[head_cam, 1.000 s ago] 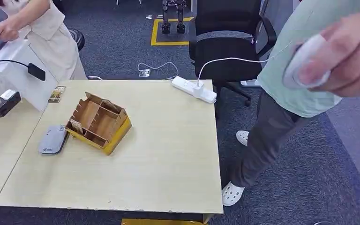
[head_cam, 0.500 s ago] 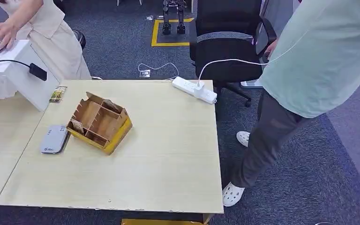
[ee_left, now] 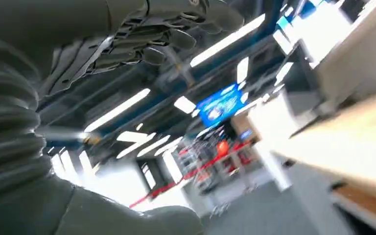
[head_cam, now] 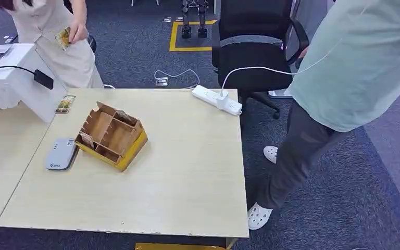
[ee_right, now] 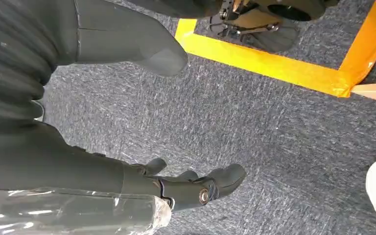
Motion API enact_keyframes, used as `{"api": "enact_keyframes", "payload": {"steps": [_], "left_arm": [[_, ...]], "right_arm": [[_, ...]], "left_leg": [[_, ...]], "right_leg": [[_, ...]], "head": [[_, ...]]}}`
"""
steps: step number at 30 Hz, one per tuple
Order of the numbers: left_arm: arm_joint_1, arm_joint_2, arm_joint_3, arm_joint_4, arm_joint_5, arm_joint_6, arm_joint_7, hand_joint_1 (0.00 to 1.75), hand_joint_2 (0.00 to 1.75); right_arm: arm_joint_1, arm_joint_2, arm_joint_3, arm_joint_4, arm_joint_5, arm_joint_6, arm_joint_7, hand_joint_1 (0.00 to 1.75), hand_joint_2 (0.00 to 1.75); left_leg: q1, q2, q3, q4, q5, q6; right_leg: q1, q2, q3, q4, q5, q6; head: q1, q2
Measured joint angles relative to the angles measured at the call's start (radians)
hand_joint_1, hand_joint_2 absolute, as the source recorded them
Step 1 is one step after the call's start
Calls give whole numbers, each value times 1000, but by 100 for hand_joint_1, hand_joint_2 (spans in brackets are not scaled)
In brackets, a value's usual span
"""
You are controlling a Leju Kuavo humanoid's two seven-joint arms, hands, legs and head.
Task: Pass the card to the sensor for recognition and then transmit it.
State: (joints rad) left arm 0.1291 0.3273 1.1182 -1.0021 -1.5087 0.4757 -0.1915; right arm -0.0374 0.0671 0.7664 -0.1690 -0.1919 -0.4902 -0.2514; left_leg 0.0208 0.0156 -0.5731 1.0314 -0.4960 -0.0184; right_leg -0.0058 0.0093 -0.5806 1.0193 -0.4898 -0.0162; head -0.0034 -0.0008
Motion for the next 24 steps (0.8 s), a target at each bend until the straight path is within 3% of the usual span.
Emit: {"api": "enact_keyframes", "payload": {"steps": [8, 11, 14, 15, 19, 24], "left_arm": [[-12, -45, 106, 39, 0, -9, 8, 0, 175], [-6, -74, 113, 46, 0, -41, 101, 0, 175], [-3, -125, 112, 92, -1, -59, 205, 0, 175], [-6, -148, 112, 122, -1, -69, 216, 0, 175], [-45, -232, 113, 278, 9, -117, 209, 0, 175], [-113, -356, 145, 501, 77, -160, 137, 0, 175]], "right_arm": [[0, 0, 0, 2, 0, -2, 0, 0, 175], [1, 0, 0, 3, -2, -2, 1, 0, 175], [3, 0, -1, 3, -6, -2, 9, 0, 175], [3, 0, -1, 3, -9, -2, 11, 0, 175], [3, 0, -8, 3, -18, 0, 24, 0, 175], [5, 0, -22, 3, -21, 52, 60, 0, 175]], "left_leg": [[0, -3, -1, 0, 0, 0], [0, -3, 0, 0, 0, 0], [-1, -3, 1, 0, 0, 0], [-1, -3, 1, 0, 0, 1], [-3, -6, 1, 0, -1, 2], [-6, -9, 2, 1, 0, 6]], "right_leg": [[0, -3, 1, 0, 0, 0], [0, -3, 2, 0, 0, 0], [-1, -3, 2, 0, 0, 0], [-1, -3, 2, -1, 0, 0], [-3, -7, 3, -1, 0, 1], [-5, -9, 5, -1, 0, 3]], "head": [[-1, 0], [-2, 0], [-2, 0], [-2, 0], [-2, 0], [-2, 0]]}}
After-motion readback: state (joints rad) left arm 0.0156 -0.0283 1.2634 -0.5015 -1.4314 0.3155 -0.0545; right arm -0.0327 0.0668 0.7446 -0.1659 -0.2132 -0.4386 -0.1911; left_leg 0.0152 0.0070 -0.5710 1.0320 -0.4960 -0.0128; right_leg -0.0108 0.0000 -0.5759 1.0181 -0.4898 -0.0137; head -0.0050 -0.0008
